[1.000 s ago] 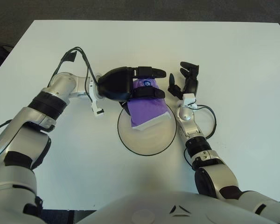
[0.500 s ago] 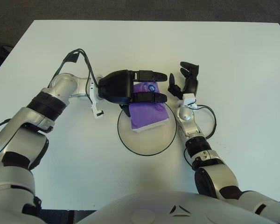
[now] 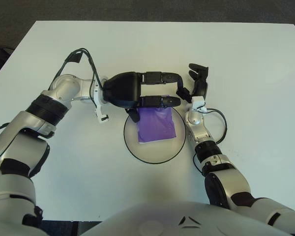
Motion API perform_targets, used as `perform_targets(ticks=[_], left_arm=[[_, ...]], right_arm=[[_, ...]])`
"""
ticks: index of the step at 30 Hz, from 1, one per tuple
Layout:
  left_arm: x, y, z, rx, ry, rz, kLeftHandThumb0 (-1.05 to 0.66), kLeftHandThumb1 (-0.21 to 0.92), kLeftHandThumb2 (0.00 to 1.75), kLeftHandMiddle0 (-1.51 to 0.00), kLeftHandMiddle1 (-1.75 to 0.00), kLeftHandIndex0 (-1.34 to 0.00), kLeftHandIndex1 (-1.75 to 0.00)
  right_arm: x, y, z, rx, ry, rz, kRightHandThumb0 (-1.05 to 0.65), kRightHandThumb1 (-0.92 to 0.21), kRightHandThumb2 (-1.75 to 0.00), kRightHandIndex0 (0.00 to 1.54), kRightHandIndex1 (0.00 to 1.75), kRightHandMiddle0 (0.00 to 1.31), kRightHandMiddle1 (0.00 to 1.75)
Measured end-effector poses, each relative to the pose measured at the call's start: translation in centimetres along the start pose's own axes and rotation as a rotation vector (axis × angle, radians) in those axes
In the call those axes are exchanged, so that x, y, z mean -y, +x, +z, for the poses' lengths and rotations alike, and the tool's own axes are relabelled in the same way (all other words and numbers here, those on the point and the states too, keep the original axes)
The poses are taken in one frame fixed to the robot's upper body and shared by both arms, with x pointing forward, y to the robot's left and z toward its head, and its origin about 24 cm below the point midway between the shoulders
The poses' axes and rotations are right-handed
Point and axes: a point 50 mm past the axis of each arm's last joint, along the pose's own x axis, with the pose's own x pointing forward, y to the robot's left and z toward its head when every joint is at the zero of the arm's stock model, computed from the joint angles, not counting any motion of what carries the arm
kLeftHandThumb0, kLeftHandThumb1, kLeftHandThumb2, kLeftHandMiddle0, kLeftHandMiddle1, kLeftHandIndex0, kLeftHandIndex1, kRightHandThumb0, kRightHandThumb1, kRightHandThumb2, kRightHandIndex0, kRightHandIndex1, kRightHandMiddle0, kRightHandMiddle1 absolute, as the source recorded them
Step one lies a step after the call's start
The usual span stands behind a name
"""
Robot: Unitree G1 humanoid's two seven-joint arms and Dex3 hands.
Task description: Put the tissue paper into the plate.
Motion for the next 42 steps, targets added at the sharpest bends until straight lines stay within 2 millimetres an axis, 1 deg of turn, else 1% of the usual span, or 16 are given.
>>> perform_targets(ticks=[7, 16, 27, 32, 37, 42], left_arm=[[0.1, -0.1, -0.2, -0.019, -0.024, -0.027, -1.04, 0.92, 0.88, 0.0, 0.0, 0.0, -0.11], [0.1, -0.1, -0.5, -0.052, -0.04, -0.06, -1.05, 0.92, 0.84, 0.0, 0.0, 0.0, -0.08], [0.1, 0.0, -0.8, -0.084, -0.05, -0.059, -1.05, 0.92, 0.84, 0.0, 0.0, 0.0, -0.06], [0.1, 0.0, -0.9, -0.098, -0.044, -0.063, -1.05, 0.92, 0.89, 0.0, 0.0, 0.0, -0.07], [0.5, -0.6, -1.2, -0.135, -0.051, -0.075, -1.05, 0.92, 0.95, 0.0, 0.0, 0.0, -0.09], [1.1, -1.7, -1.5, -0.203, -0.082, -0.047, -1.05, 0.92, 0.96, 0.0, 0.0, 0.0, -0.16]], right_arm=[[0.0, 0.0, 0.0, -0.005, 0.007, 0.0, -0.5, -0.69, -0.79, 0.45, 0.88, 0.08, 1.25], [0.1, 0.0, 0.0, -0.005, 0.006, -0.011, -0.44, -0.65, -0.84, 0.52, 0.92, 0.05, 1.25], [0.1, 0.0, 0.0, -0.003, 0.007, -0.019, -0.43, -0.65, -0.85, 0.53, 1.0, 0.05, 1.28], [0.2, 0.0, 0.0, 0.004, 0.01, -0.018, -0.43, -0.64, -0.87, 0.53, 1.01, 0.05, 1.27], [0.2, 0.0, 0.0, 0.006, 0.009, -0.017, -0.45, -0.64, -0.87, 0.51, 0.95, 0.07, 1.26], [0.2, 0.0, 0.0, 0.008, 0.009, -0.016, -0.45, -0.64, -0.86, 0.51, 0.94, 0.09, 1.29]])
